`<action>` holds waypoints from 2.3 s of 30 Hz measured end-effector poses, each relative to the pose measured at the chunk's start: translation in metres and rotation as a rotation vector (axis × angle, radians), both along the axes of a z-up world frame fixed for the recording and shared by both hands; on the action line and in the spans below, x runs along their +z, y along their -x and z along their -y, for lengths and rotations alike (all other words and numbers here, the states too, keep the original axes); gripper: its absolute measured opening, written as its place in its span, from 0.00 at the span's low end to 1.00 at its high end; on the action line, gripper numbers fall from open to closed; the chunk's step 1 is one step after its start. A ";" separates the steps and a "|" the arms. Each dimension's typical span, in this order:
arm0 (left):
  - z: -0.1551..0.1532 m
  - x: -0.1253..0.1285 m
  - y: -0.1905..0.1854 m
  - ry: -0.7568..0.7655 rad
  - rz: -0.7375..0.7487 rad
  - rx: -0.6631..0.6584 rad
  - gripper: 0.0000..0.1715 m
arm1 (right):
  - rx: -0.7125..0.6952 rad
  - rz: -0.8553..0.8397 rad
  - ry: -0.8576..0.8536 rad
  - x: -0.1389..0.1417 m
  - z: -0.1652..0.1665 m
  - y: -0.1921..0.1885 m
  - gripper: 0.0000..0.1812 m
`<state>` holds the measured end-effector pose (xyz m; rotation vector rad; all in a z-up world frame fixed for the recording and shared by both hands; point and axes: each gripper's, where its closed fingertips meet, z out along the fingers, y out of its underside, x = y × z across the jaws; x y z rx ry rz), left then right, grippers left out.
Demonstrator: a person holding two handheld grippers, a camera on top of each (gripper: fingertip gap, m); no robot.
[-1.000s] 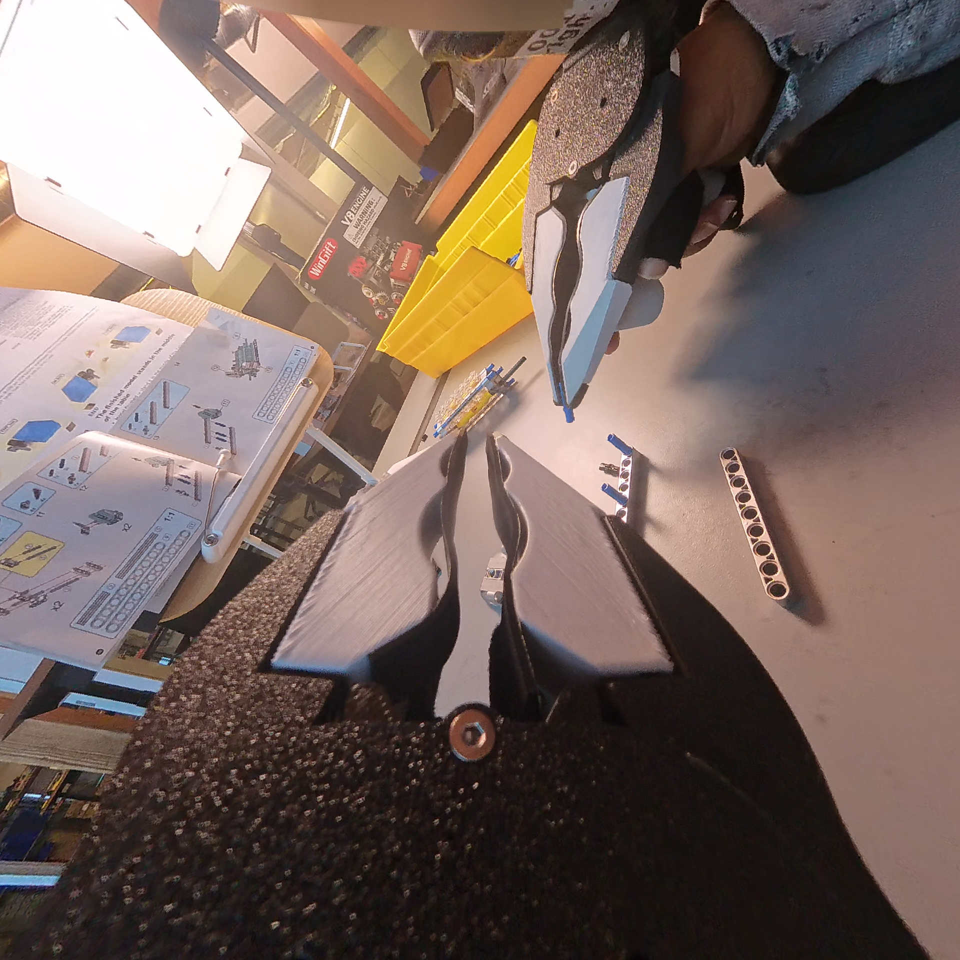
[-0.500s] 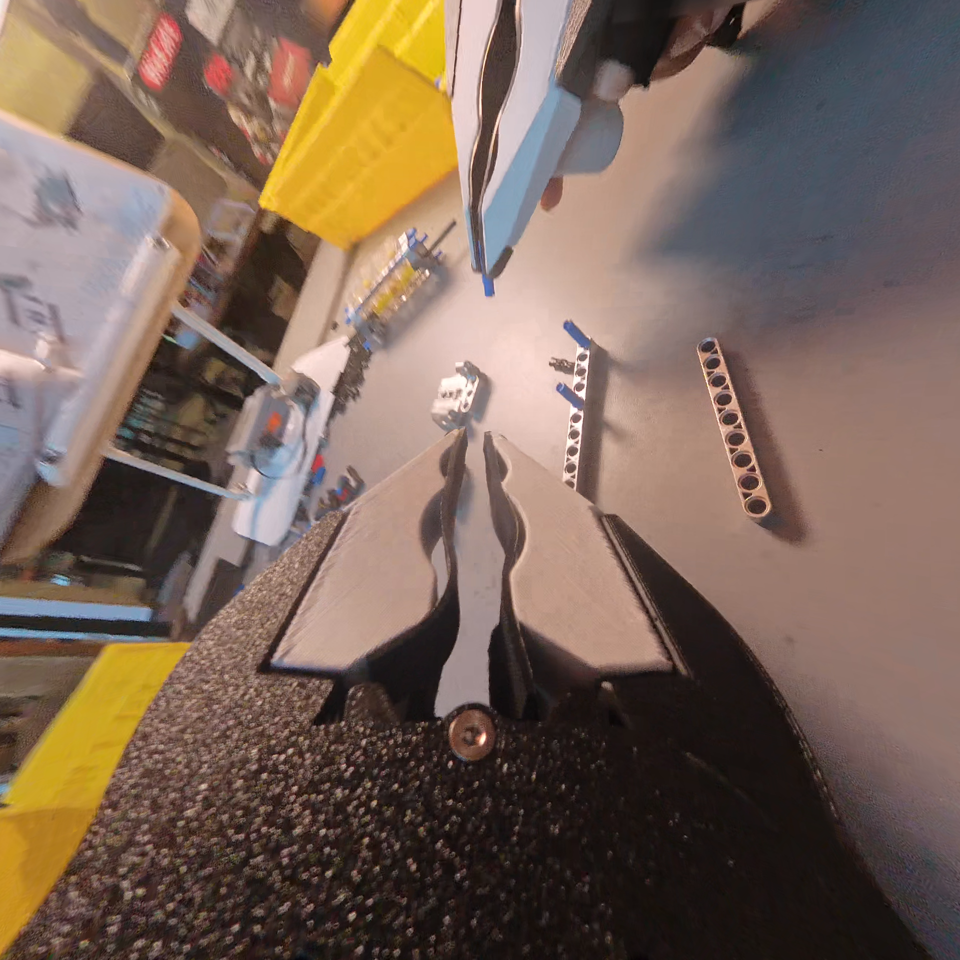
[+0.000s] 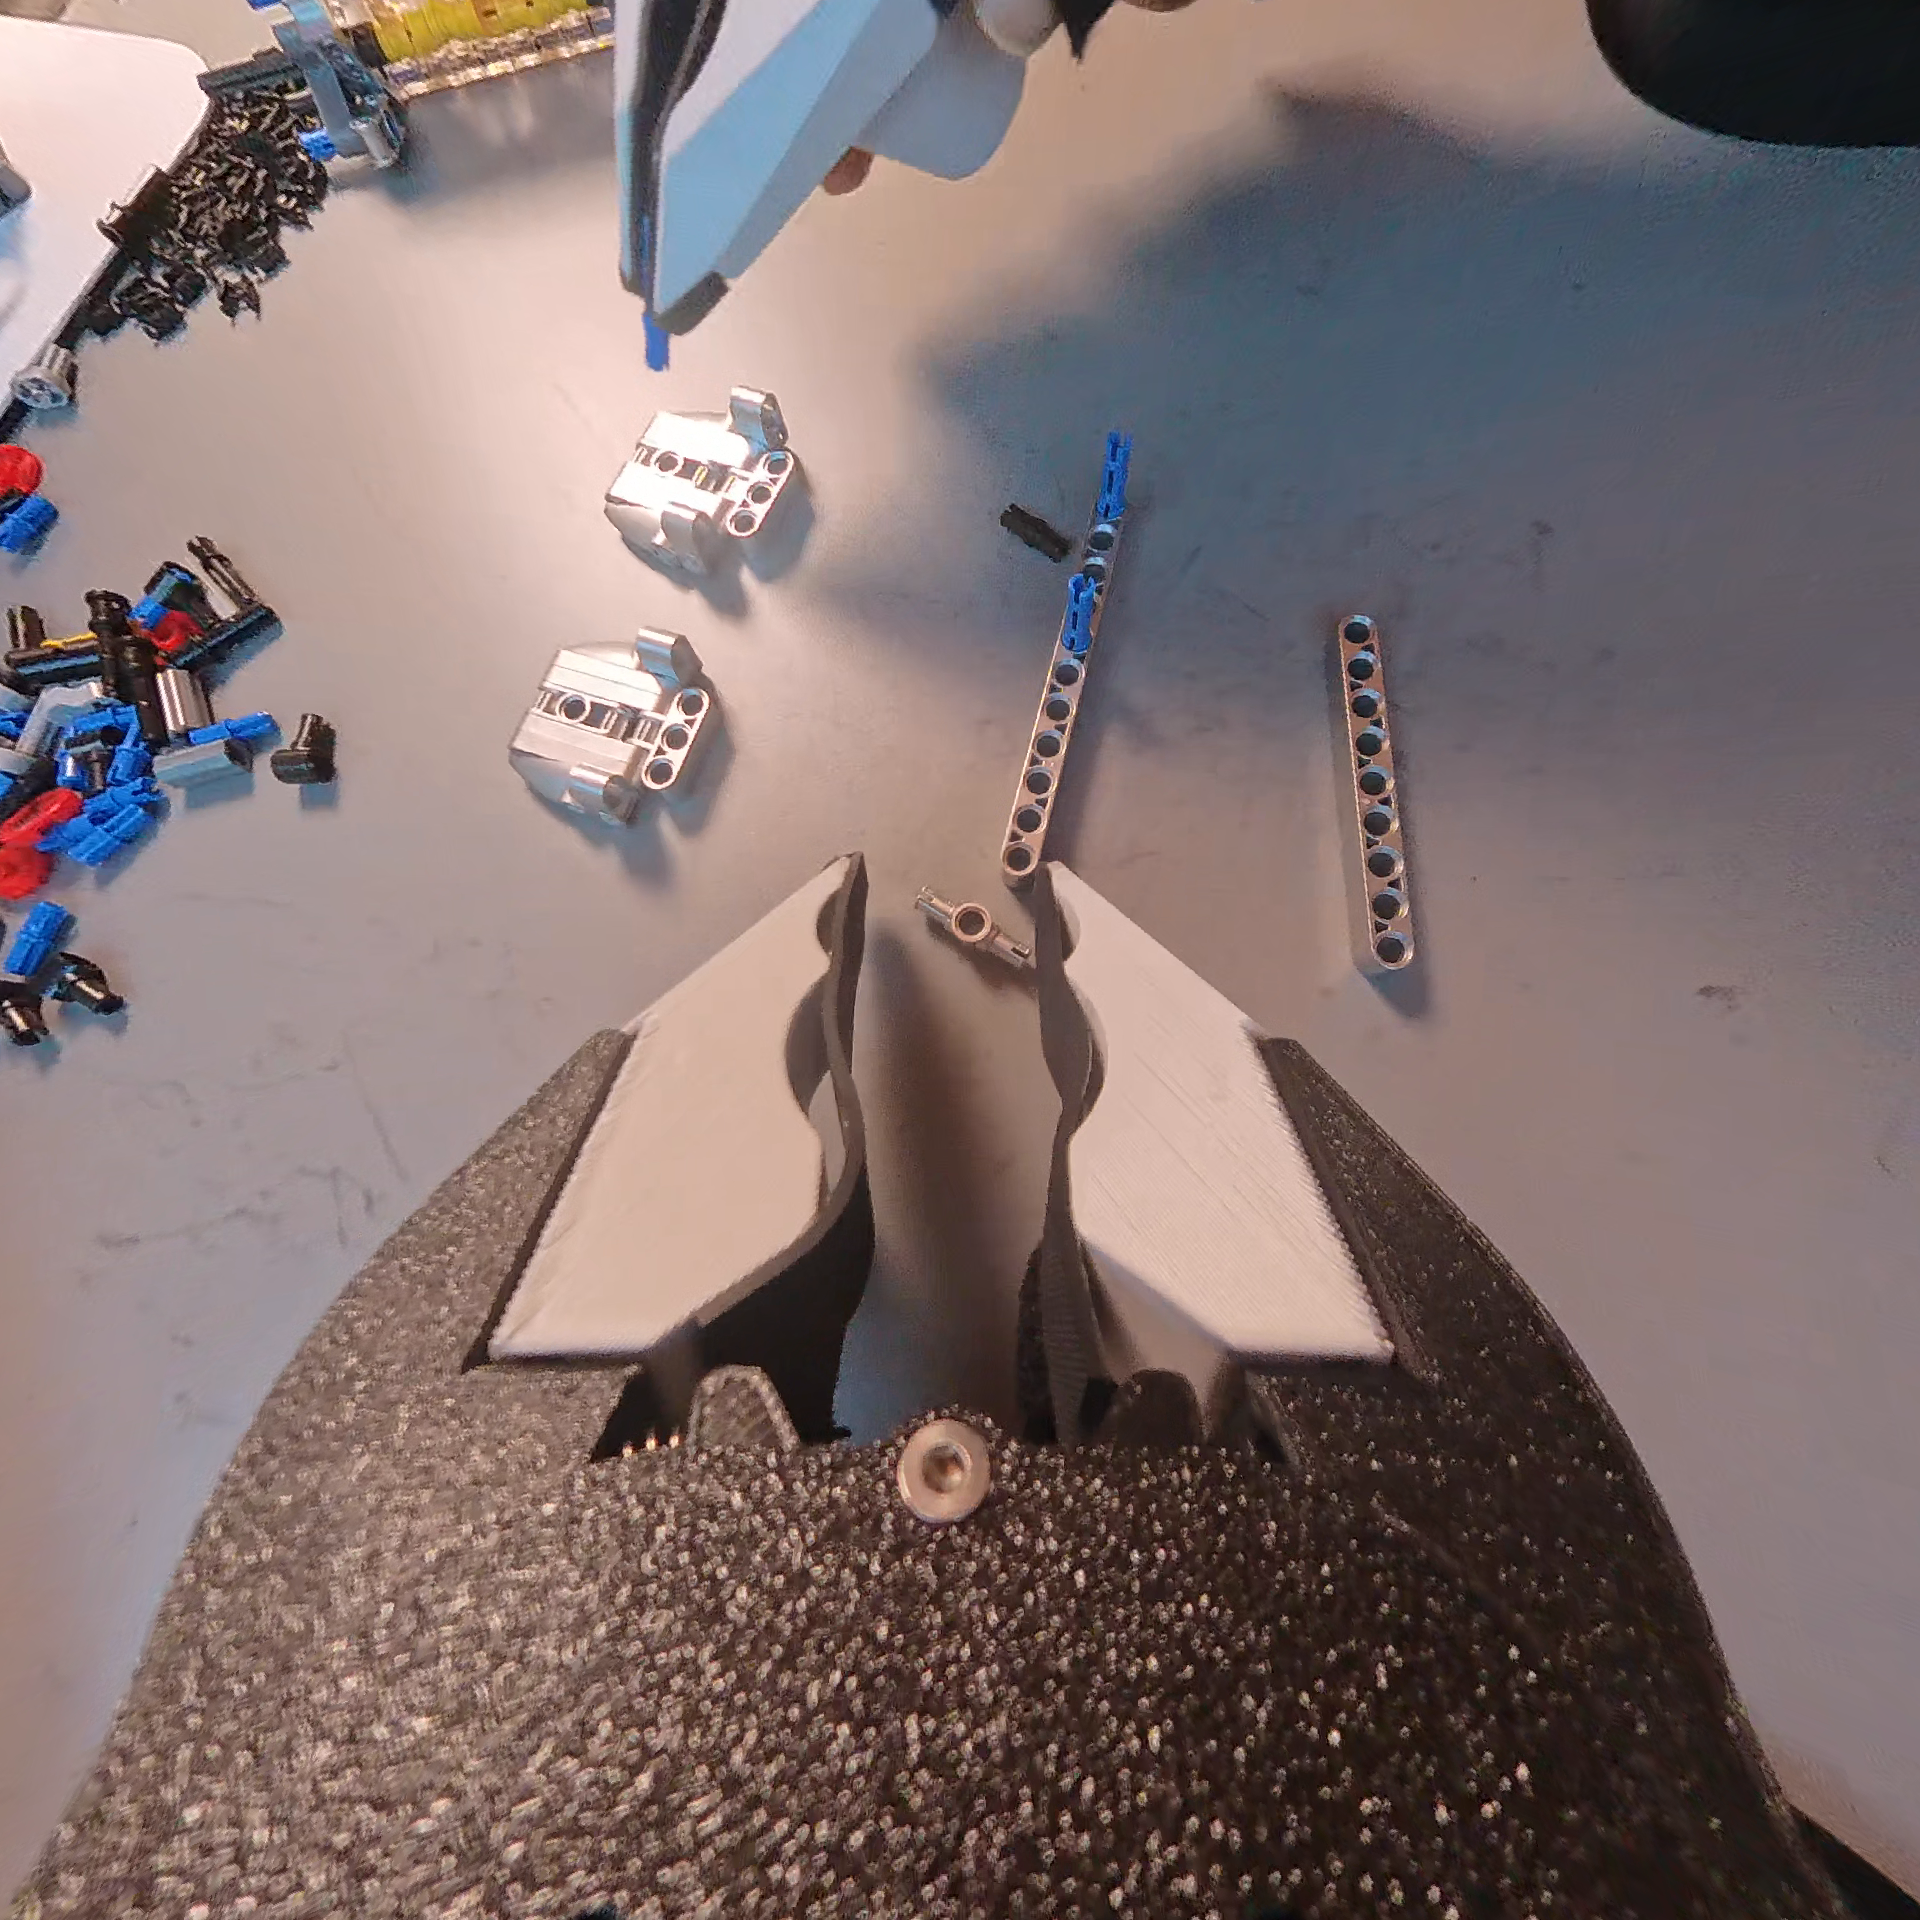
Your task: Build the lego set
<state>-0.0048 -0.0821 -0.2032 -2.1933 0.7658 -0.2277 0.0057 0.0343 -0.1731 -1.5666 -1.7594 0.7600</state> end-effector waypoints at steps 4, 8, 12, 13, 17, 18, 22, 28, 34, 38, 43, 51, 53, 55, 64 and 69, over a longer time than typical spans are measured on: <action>0.000 0.001 -0.004 -0.009 -0.007 -0.009 0.14 | -0.015 0.095 -0.001 -0.012 -0.006 0.006 0.02; 0.001 0.000 -0.007 -0.007 -0.013 -0.021 0.10 | -0.018 0.136 -0.013 -0.020 -0.007 0.007 0.02; 0.001 -0.001 -0.009 -0.007 -0.017 -0.029 0.09 | 0.009 0.103 -0.013 -0.010 0.003 0.017 0.02; 0.001 -0.002 -0.010 -0.006 -0.019 -0.029 0.09 | 0.015 0.114 -0.018 -0.012 0.005 0.017 0.02; 0.000 -0.003 -0.012 -0.006 -0.016 -0.028 0.06 | 0.078 0.078 -0.006 -0.006 0.019 0.015 0.02; 0.000 -0.004 -0.012 -0.005 -0.017 -0.028 0.06 | 0.124 0.062 -0.001 0.000 0.028 0.012 0.02; 0.000 -0.004 -0.015 -0.004 -0.011 -0.035 0.04 | 0.293 0.128 -0.031 0.005 0.064 -0.012 0.02; 0.000 -0.004 -0.018 -0.005 -0.005 -0.049 0.04 | 0.455 0.297 -0.094 -0.005 0.090 -0.023 0.01; 0.002 -0.004 -0.025 0.011 0.041 -0.076 0.03 | 0.601 0.476 -0.206 -0.017 0.097 -0.027 0.01; 0.002 -0.004 -0.026 0.020 0.054 -0.086 0.03 | 0.670 0.571 -0.291 -0.021 0.097 -0.032 0.01; 0.002 -0.004 -0.027 0.023 0.057 -0.097 0.03 | 0.713 0.640 -0.349 -0.023 0.097 -0.034 0.02; 0.002 -0.003 -0.027 0.030 0.090 -0.095 0.03 | 0.737 0.636 -0.396 -0.024 0.099 -0.031 0.02; 0.002 -0.003 -0.027 0.035 0.098 -0.095 0.03 | 0.739 0.626 -0.404 -0.024 0.100 -0.031 0.02; 0.001 -0.003 -0.027 0.038 0.103 -0.091 0.03 | 0.742 0.612 -0.415 -0.023 0.100 -0.030 0.02; 0.001 -0.003 -0.027 0.041 0.105 -0.093 0.03 | 0.755 0.604 -0.451 -0.024 0.101 -0.028 0.02; 0.001 -0.003 -0.027 0.043 0.106 -0.094 0.03 | 0.765 0.645 -0.472 -0.022 0.097 -0.031 0.02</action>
